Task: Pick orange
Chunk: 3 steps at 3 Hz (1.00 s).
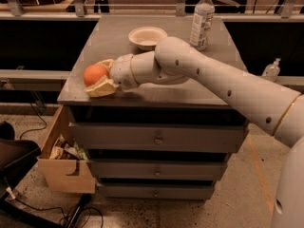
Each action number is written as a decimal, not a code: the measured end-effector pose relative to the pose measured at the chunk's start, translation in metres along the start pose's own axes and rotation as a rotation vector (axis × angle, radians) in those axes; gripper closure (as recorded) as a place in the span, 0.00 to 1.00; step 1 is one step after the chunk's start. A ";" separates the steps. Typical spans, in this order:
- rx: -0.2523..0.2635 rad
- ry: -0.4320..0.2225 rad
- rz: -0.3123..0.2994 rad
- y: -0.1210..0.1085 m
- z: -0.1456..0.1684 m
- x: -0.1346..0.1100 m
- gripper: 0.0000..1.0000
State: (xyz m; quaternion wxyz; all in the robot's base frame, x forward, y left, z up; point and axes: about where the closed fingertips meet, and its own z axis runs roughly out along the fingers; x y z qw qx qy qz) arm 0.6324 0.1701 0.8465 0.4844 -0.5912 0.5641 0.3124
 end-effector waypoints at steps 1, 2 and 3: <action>0.020 0.010 -0.036 -0.004 -0.014 -0.036 1.00; 0.075 0.021 -0.069 -0.011 -0.046 -0.081 1.00; 0.122 -0.002 -0.102 -0.017 -0.086 -0.121 1.00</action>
Offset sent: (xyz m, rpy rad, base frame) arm -0.0169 -0.0394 0.1603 -0.0300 -0.1532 -0.1158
